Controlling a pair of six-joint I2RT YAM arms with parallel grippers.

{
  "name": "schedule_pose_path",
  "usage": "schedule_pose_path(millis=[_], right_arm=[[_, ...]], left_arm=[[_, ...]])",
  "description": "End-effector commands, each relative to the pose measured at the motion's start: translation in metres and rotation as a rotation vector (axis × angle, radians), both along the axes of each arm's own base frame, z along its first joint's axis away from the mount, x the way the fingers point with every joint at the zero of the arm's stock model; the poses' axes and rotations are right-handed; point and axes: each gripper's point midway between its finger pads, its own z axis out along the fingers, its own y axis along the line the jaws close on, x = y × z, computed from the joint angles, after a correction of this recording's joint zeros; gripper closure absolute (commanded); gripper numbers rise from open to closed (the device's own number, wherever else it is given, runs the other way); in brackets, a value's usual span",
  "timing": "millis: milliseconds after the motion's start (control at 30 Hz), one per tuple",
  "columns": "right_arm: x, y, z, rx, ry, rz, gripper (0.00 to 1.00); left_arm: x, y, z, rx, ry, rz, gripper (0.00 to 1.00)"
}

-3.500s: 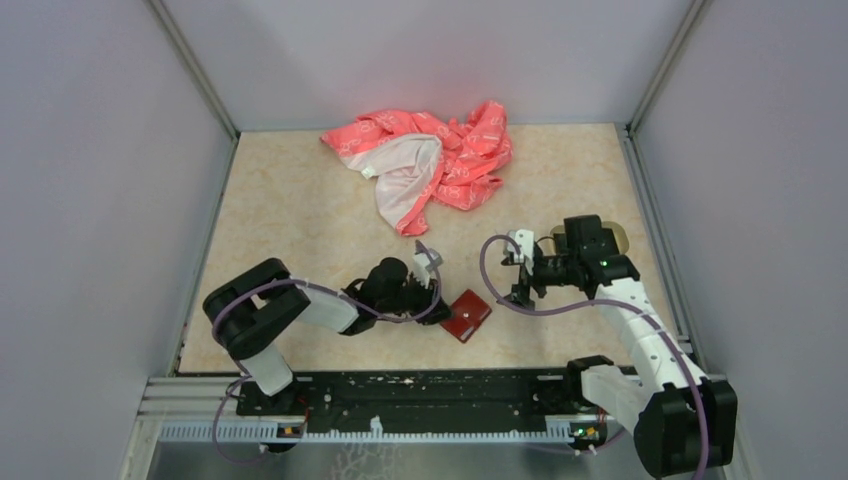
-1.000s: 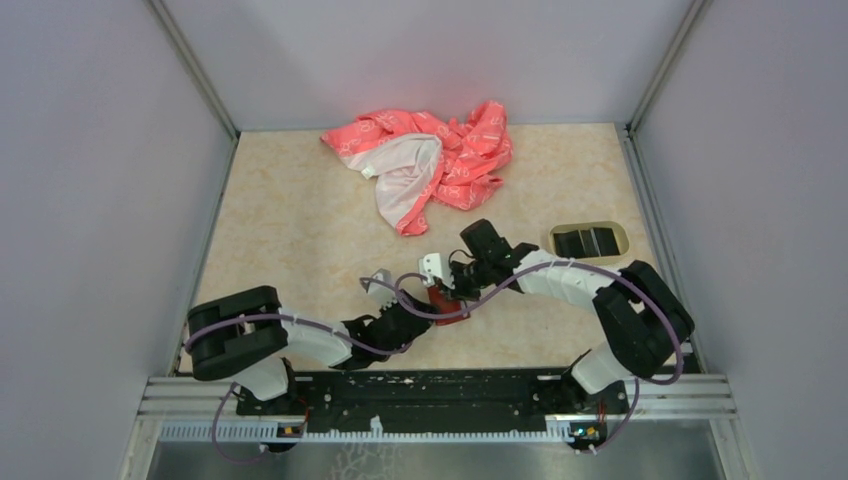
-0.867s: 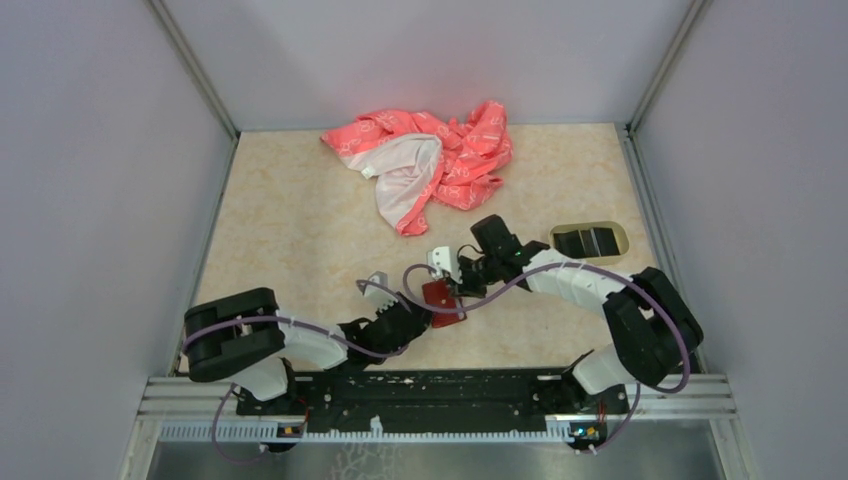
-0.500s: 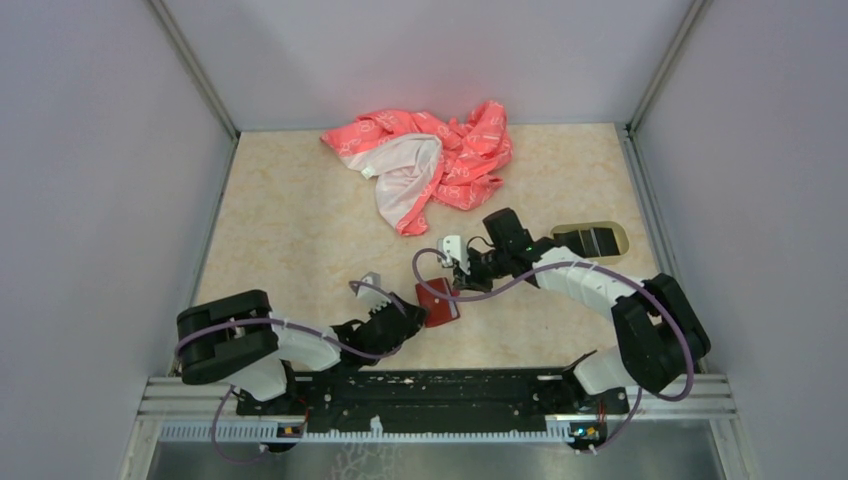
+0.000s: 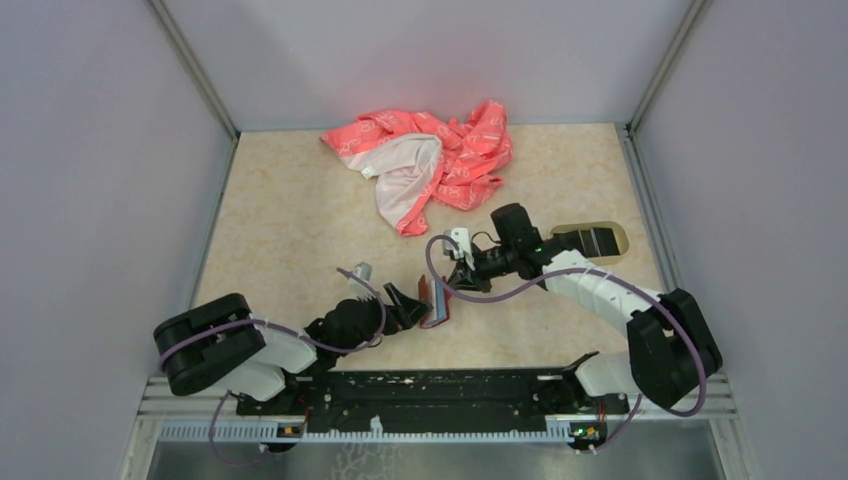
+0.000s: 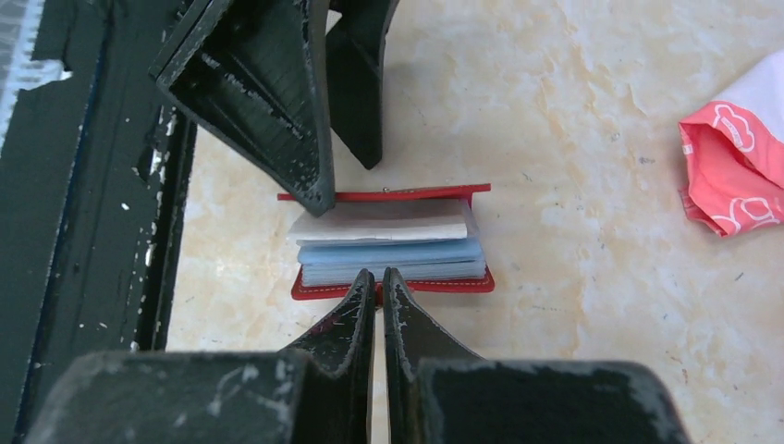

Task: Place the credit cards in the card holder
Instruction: Open the card holder at the center of the board.

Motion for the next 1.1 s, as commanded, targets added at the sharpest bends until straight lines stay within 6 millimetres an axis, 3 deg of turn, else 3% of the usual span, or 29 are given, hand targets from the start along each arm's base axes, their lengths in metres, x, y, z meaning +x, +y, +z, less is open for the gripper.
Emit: schedule_pose_path(millis=[0, 267, 400, 433, 500, 567, 733, 867, 933, 1000, 1067], right_arm=[[-0.003, 0.009, 0.028, 0.102, -0.044, 0.04, 1.0], [-0.002, 0.007, 0.03, 0.104, -0.053, 0.037, 1.0], [0.001, 0.005, 0.029, 0.096, -0.057, 0.024, 1.0], [0.001, 0.004, 0.029, 0.094, -0.058, 0.023, 1.0], [0.003, 0.003, 0.028, 0.088, -0.064, 0.016, 1.0], [0.005, 0.001, 0.027, 0.077, -0.07, 0.003, 1.0], [0.013, -0.006, 0.017, 0.04, -0.068, -0.028, 1.0], [0.021, -0.014, -0.001, -0.025, -0.058, -0.075, 1.0], [0.029, -0.021, -0.019, -0.101, -0.033, -0.12, 0.96], [0.042, -0.034, -0.044, -0.218, -0.014, -0.184, 0.87], [0.051, -0.047, -0.063, -0.318, 0.009, -0.241, 0.85]], left_arm=[[-0.013, -0.021, 0.019, -0.02, -0.101, -0.173, 0.02], [-0.004, -0.019, -0.003, 0.103, -0.031, -0.129, 0.01], [0.003, -0.008, -0.016, 0.214, 0.017, -0.076, 0.06], [0.005, -0.005, -0.018, 0.236, 0.021, -0.064, 0.09], [0.006, 0.0, -0.019, 0.263, 0.022, -0.047, 0.27], [0.007, 0.004, -0.019, 0.277, 0.017, -0.035, 0.38], [0.006, 0.011, -0.022, 0.293, 0.02, -0.029, 0.45], [0.005, 0.02, -0.032, 0.289, 0.05, -0.028, 0.61], [0.004, 0.029, -0.04, 0.299, 0.074, -0.02, 0.59], [0.004, 0.036, -0.045, 0.303, 0.091, -0.008, 0.48], [0.003, 0.041, -0.047, 0.312, 0.095, -0.002, 0.41]])
